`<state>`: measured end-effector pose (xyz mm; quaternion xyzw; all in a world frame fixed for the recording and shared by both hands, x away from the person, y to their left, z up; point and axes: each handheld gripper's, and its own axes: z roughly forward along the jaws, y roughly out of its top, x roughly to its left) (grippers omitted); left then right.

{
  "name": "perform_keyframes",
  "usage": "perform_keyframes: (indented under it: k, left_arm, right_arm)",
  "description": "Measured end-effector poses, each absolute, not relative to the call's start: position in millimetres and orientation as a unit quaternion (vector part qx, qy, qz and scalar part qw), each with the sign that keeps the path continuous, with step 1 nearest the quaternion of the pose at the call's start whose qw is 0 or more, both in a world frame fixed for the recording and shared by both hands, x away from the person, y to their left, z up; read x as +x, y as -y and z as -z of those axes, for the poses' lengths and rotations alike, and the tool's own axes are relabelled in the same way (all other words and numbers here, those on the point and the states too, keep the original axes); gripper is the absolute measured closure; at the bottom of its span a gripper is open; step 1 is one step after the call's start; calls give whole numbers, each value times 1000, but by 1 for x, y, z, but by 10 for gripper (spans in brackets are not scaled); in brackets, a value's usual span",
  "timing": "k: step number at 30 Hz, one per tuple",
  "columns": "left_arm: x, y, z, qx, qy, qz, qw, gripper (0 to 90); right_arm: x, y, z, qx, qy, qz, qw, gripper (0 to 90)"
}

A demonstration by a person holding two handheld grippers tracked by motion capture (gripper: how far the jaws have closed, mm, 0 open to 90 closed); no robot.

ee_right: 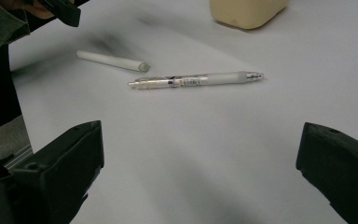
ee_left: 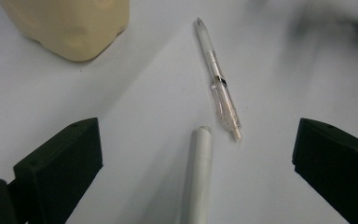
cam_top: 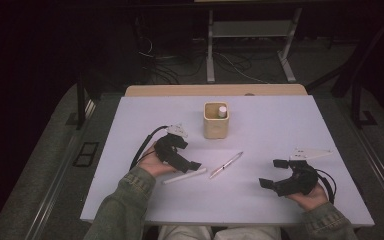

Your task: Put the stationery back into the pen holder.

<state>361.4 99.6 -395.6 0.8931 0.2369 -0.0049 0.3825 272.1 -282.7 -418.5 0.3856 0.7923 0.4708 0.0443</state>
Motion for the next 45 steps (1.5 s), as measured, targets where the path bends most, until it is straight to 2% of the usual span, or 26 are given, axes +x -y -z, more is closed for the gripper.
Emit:
perform_keyframes:
  k: [27, 32, 45]
  left_arm:
    - [364, -73, 408, 930, -195, 31, 309, 69]
    - [363, -70, 411, 935, -186, 39, 299, 128]
    - [360, -62, 418, 949, -161, 37, 267, 204]
  right_arm:
    - [272, 282, 420, 386, -796, -464, 45, 5]
    - [273, 282, 421, 384, -798, -462, 44, 4]
    - [273, 281, 422, 384, -800, -459, 41, 4]
